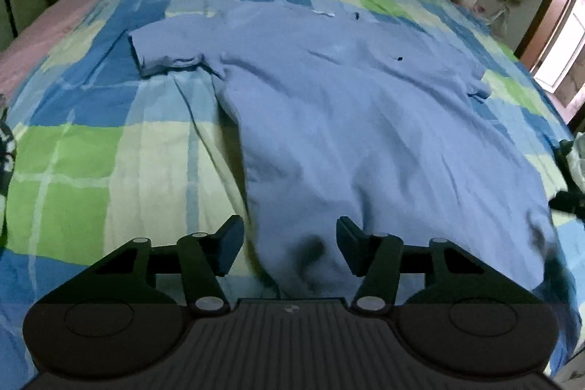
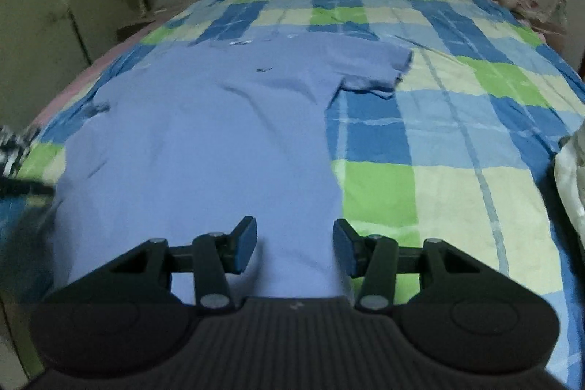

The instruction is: Fold clothes

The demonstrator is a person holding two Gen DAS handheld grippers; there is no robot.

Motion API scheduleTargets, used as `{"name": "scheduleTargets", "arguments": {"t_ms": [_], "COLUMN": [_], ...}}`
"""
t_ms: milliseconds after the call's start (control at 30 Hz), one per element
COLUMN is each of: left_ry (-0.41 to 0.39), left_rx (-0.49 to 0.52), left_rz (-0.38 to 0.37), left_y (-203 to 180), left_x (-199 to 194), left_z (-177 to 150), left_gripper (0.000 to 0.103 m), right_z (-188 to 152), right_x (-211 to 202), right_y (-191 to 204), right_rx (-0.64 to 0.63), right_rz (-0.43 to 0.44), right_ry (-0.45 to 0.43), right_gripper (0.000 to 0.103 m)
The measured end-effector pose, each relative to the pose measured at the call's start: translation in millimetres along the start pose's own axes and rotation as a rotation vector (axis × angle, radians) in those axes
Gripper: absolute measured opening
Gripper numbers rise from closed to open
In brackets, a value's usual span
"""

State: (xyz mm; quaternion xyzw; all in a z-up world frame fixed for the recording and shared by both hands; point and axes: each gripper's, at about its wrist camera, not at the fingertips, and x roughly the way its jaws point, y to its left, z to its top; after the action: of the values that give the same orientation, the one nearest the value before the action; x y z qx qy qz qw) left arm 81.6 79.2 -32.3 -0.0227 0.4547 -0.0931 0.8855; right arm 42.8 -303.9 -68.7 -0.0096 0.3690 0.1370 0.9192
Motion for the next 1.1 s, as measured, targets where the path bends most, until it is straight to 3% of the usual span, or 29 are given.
{"name": "scheduleTargets", "arguments": {"t_ms": [133, 233, 367, 433, 633, 833, 967, 1100], "left_ry": [0.064, 0.090, 0.111, 0.083, -0.002, -0.058, -0.044, -0.040], "left_rx": [0.148, 0.245, 0.340, 0.396, 0.238, 0.059, -0.007, -0.022], "left_rz": [0.045, 0.099, 0.111, 0.132, 0.085, 0.041, 0.053, 0.002], "left_y": [-13.4, -25.3, -42.3, -55.7, -55.7, -32.1, -18.3, -23.3], "left_x": [-4.1, -2.8, 3.8, 9.3, 16.7, 20.2, 28.5, 18.0], "left_z": [-34.4, -53.7, -68.9, -69.0, -37.9, 9.7, 31.1, 26.5], "left_gripper": [0.083, 0.083, 0.083, 0.083, 0.083, 0.075, 0.072, 0.080], "right_z": [-30.1, -54.9, -65.8, -63.4, -30.3, 12.8, 35.4, 41.1], "right_x": [-8.0, -4.9, 5.9, 10.4, 12.4, 18.9, 47.6, 76.0], "right_y": [23.8, 41.3, 43.1, 41.5, 27.4, -1.4, -22.6, -33.8], "right_rx": [-0.156, -0.274, -0.325, -0.332, -0.222, -0.008, 0.129, 0.205], "right_rz": [-0.050, -0.125, -0.181, -0.191, -0.167, -0.035, -0.010, 0.007], "right_ry": [0.042, 0.062, 0.074, 0.064, -0.029, -0.094, -0.035, 0.049], "right_gripper": [0.052, 0.061, 0.067, 0.068, 0.068, 0.068, 0.068, 0.068]}}
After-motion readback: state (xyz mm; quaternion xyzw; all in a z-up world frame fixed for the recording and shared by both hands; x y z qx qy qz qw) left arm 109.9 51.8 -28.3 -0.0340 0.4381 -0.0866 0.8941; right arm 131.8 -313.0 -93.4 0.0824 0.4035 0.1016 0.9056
